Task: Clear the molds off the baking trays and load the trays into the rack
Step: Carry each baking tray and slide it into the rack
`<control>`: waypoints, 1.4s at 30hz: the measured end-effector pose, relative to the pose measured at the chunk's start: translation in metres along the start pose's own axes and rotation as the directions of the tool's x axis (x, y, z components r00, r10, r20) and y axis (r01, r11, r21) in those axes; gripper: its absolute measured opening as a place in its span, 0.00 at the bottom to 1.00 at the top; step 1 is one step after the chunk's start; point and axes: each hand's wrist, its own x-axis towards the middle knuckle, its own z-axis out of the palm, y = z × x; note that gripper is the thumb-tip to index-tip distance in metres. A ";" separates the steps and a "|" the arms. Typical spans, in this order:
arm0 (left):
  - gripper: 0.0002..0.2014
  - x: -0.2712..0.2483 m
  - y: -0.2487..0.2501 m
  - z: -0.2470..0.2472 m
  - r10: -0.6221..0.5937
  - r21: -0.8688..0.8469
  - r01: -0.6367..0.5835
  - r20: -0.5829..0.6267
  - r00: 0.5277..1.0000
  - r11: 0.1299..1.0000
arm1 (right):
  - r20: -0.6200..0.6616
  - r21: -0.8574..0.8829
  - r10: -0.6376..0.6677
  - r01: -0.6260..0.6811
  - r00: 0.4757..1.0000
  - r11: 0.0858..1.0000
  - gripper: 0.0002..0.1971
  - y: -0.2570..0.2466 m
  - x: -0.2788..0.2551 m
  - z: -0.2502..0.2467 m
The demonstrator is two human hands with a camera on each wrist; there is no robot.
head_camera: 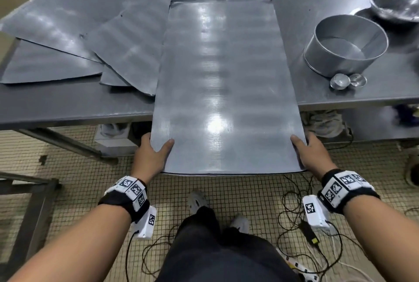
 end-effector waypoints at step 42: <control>0.23 0.033 0.073 -0.029 0.052 -0.083 -0.056 -0.045 0.998 0.995 | -0.108 0.067 -0.299 0.307 0.948 0.949 0.18 -0.056 0.021 -0.051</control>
